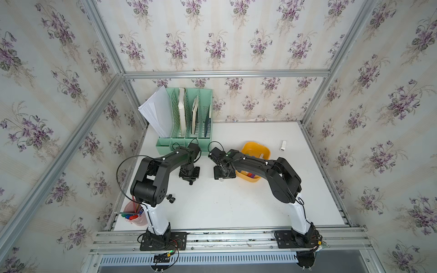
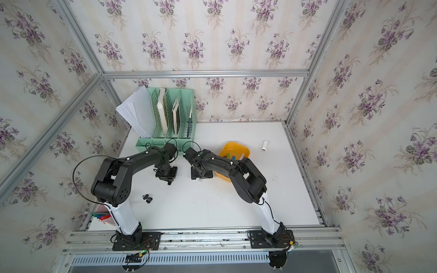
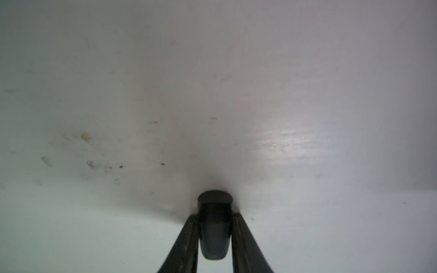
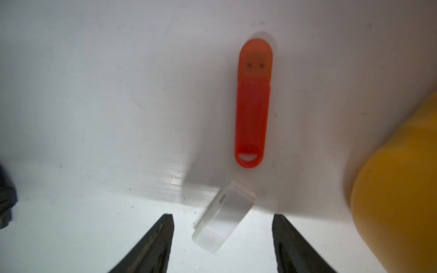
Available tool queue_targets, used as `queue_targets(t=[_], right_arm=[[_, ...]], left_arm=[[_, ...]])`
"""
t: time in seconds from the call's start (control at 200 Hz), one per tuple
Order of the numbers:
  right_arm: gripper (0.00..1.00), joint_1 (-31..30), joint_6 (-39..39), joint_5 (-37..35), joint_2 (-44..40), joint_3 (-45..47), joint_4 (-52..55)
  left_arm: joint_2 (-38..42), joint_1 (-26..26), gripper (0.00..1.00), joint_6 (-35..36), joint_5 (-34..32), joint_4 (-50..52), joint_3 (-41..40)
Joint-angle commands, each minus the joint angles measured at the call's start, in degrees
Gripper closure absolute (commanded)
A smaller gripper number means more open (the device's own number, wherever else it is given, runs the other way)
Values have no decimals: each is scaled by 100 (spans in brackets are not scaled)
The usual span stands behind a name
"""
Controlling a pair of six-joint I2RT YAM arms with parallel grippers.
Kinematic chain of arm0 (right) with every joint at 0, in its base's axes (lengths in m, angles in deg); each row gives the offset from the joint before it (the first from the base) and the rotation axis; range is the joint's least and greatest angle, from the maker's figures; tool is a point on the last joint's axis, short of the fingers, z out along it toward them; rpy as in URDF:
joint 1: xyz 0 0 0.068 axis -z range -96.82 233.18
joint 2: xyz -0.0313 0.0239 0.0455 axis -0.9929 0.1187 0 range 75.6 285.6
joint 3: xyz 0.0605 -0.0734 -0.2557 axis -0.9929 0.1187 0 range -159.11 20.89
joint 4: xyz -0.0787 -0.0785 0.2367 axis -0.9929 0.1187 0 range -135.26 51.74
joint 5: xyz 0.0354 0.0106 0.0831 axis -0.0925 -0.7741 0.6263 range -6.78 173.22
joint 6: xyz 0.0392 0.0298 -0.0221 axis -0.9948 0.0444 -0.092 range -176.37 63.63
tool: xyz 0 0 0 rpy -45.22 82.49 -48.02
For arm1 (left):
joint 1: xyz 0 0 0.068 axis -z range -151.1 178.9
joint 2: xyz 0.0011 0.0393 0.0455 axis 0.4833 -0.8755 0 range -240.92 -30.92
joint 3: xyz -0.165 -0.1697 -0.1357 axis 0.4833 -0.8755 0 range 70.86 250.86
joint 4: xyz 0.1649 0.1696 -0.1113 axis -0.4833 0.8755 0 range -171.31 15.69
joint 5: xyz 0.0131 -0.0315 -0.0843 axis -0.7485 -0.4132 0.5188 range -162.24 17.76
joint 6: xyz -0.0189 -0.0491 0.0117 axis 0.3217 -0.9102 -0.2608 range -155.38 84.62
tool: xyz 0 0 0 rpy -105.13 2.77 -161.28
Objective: Put the usb flash drive into the storage box
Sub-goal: Pick up the USB flash from the center of the board.
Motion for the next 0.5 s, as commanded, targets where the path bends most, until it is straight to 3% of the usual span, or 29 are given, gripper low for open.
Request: queue_targets(t=[0.0,0.494], right_arm=[[32,-4,60,-163,20,-22,128],[52,5,134,16,207,-66,119]], left_arm=[[-24,-10,72,58,-47,197,-49],[-68,-9,72,72,-42,172,-53]])
